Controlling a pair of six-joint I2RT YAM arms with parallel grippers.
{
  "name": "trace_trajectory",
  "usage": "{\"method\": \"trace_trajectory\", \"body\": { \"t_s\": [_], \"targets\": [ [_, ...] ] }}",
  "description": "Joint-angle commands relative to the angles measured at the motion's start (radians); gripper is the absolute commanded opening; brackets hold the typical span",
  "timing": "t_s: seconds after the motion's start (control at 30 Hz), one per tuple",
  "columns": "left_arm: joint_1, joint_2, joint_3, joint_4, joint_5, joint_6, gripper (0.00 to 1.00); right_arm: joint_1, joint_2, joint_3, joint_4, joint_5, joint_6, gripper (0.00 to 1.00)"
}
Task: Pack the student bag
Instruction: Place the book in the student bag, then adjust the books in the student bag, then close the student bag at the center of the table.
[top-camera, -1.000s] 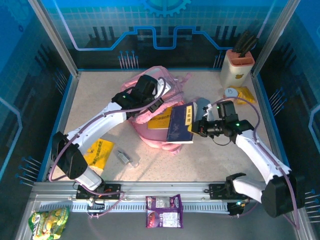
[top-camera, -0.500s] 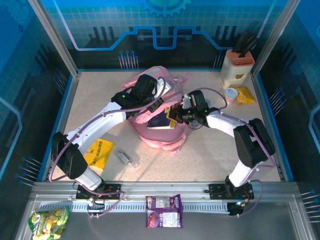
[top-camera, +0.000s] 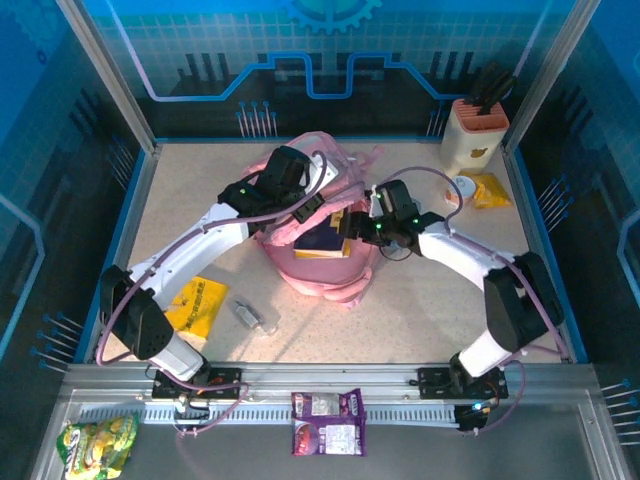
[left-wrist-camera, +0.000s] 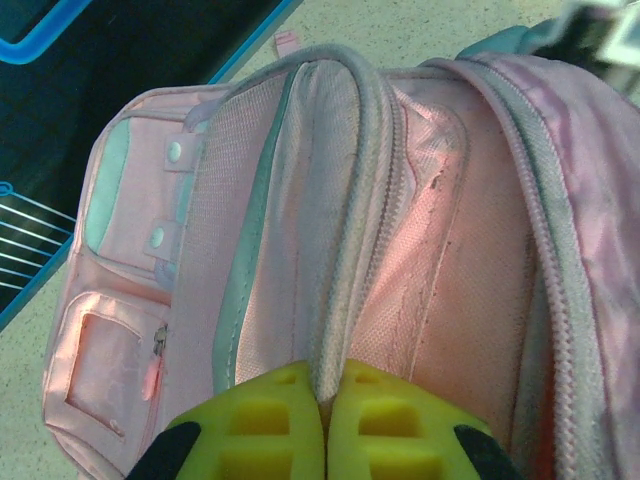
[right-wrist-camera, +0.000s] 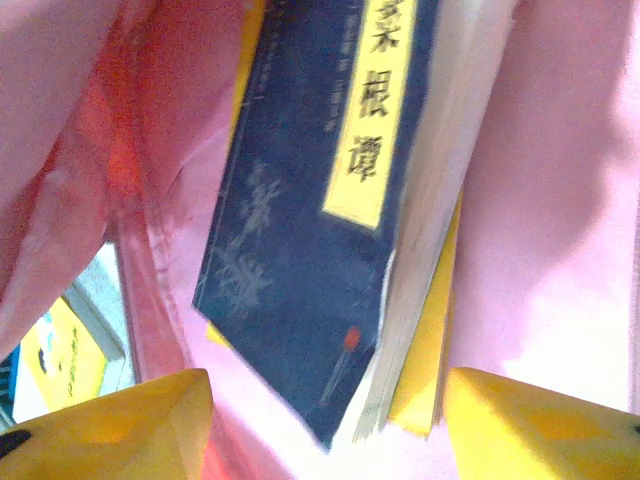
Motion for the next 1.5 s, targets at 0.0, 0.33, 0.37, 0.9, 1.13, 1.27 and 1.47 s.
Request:
{"method": "trace_trajectory", "body": {
  "t_s": [0.0, 0.33, 0.37, 0.9, 1.13, 1.27, 1.47],
  "targets": [
    [0.004, -0.066, 0.019, 0.111, 0.051, 0.003, 0.0, 0.057, -0.007, -0.069, -0.065, 0.047, -0.054, 0.57],
    [0.005, -0.05, 0.04, 0.104, 0.078, 0.0, 0.0, 0.13, 0.171, -0.096, 0.146, 0.067, -0.023, 0.27],
    [0.006, -0.047, 0.044, 0.101, 0.08, 0.001, 0.0, 0.134, 0.19, -0.081, 0.154, 0.089, -0.03, 0.26],
    [0.023, -0.038, 0.068, 0.062, 0.132, 0.036, 0.0, 0.099, 0.236, -0.024, 0.468, 0.367, -0.081, 0.26],
    [0.051, -0.017, 0.074, 0.059, 0.134, 0.026, 0.0, 0.091, 0.221, -0.073, 0.493, 0.274, -0.137, 0.33],
    [0.059, 0.005, 0.068, 0.056, 0.129, 0.01, 0.0, 0.094, 0.1, -0.18, 0.509, 0.223, -0.147, 0.44],
    [0.058, 0.045, 0.039, 0.068, 0.148, -0.029, 0.0, 0.084, -0.154, -0.299, 0.346, 0.175, -0.176, 0.49]
  ]
}}
